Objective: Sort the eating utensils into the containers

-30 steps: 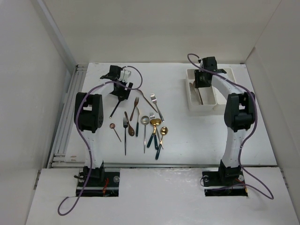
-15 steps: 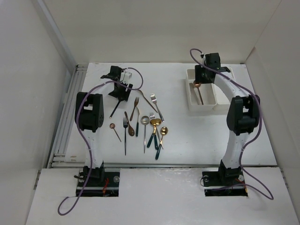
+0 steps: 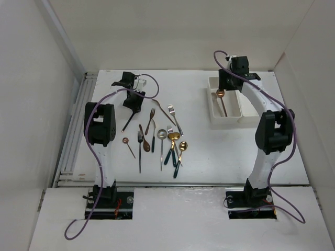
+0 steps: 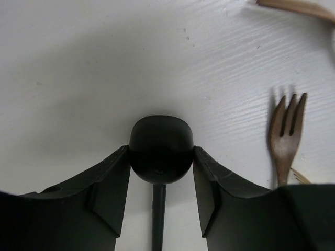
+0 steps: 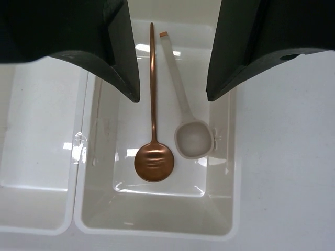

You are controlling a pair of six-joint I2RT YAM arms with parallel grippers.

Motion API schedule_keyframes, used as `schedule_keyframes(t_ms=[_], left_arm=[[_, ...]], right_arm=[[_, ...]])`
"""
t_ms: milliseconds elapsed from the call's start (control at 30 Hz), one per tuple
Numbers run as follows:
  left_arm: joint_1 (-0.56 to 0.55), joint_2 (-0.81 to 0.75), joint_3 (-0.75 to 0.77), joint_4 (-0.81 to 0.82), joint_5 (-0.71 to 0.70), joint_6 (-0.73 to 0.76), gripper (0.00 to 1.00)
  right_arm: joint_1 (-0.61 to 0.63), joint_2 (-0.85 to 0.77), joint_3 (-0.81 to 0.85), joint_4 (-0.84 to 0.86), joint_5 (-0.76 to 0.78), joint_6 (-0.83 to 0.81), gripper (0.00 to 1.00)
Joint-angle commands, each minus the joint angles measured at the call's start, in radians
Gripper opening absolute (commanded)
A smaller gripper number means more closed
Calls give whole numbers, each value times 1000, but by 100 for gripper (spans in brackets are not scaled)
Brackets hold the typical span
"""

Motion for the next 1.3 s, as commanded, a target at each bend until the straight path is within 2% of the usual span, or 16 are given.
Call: schedule_keyframes(t_ms=[0,67,133,200,267,333,433,633,833,933,1033,1067,1133,1200,1233,1267], left_arm=[[21,-79,162,-62,62,-22,0],[32,-79,283,-100,116,-51,0],[41,-111,445,-114,229,-99,0],[41,-151,482,-46,350,-110,0],[41,-249,409,63,546,-177,0],[32,-350,262,269,707,-249,0],[11,-423,145,507,809,-419,0],[-17,-478,61,676,866,-567,0],[-26,-497,40,676,875,-578,0],[-36,-519,14,685,875,-601,0],[-36,-539,-27,708,875,-624,0],[-36,-540,-38,708,875,-624,0],[-36,-549,-47,708,875,-624,0],[-36,-549,-58,708,866,-633,0],[-36,-549,-58,708,857,-633,11],[-36,-549,-58,699,857,-633,37]], right_arm=[[63,-93,35,22,-11,-57,60],[98,-133,53,44,-69,-123,68],[156,-168,53,97,-243,-150,73],[195,-216,2,275,-392,-125,80],[254,-225,-60,492,-592,-82,80],[297,-193,-49,576,-676,-18,80],[362,-125,27,633,-689,28,80],[374,-58,-46,1071,-792,324,80],[394,-22,-23,1128,-801,390,78],[394,-10,-23,1128,-787,412,72],[394,11,-14,1128,-796,430,45],[394,11,-3,1128,-796,430,27],[404,22,7,1138,-812,439,3],[404,13,-3,1138,-812,439,0],[404,-1,-3,1138,-812,439,0],[404,-1,-20,1138,-812,439,0]])
